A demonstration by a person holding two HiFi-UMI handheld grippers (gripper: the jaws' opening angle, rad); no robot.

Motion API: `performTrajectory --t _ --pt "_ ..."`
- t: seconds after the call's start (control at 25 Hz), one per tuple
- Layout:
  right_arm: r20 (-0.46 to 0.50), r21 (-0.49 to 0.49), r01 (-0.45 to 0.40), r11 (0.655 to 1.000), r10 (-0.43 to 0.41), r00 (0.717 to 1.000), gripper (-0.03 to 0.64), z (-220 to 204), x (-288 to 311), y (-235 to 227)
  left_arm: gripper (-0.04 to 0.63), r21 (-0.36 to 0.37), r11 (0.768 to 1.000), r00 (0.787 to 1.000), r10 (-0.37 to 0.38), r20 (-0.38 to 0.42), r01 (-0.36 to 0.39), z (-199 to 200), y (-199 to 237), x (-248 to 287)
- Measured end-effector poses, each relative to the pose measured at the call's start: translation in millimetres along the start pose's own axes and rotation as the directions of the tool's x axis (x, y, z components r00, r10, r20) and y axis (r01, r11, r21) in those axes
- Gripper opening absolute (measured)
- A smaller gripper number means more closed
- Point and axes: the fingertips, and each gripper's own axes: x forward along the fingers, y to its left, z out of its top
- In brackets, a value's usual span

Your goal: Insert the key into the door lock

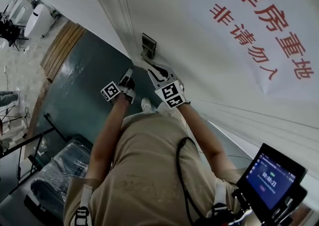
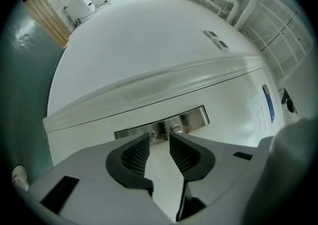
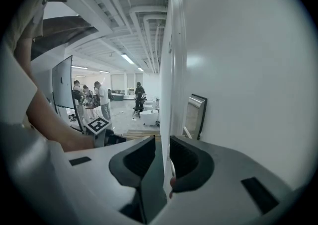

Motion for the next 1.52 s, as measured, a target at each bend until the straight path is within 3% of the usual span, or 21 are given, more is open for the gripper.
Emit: performTrajectory --t 0.12,0.28,0.44,0.6,0.8,1.08,1.28,1.52 --pt "0.009 -0.028 -0.043 0.999 0.044 0.999 0.075 3 -2 6 0.086 0.056 0.998 1.0 0.019 0.024 -0.02 1 -10 -12" --pt "0.03 -0.058 -0.108 0.992 0.11 0.994 0.075 9 -10 15 0.058 0.165 0.983 0.995 0.075 0.06 -0.084 -1 -26 -30" --pt "0.042 -0.059 -0.166 0.984 0.168 0.985 0.075 14 -24 20 0.052 0.331 0.916 0.97 0.184 0.159 -0.228 5 -50 -61" --pt "0.067 -0.069 -0.209 0.976 0.213 0.975 0.075 25 -36 23 0.054 0.431 0.848 0.944 0.218 0.247 -0.308 7 -81 -90" --pt "0.097 -0.063 -0.25 0.966 0.255 0.962 0.075 34 -46 27 0.055 0.479 0.791 0.91 0.23 0.344 -0.381 -6 -111 -124" --pt "0.135 -0.025 -0.32 0.947 0.32 0.938 0.075 39 -54 45 0.055 0.495 0.716 0.84 0.242 0.486 -0.493 -15 -141 -183" --pt "0.152 -0.015 -0.378 0.926 0.375 0.914 0.075 39 -58 69 0.072 0.498 0.69 0.804 0.213 0.555 -0.526 -29 -159 -223" --pt "0.152 -0.039 -0.457 0.889 0.457 0.876 0.075 41 -63 111 0.084 0.467 0.67 0.739 0.185 0.647 -0.577 -39 -177 -277"
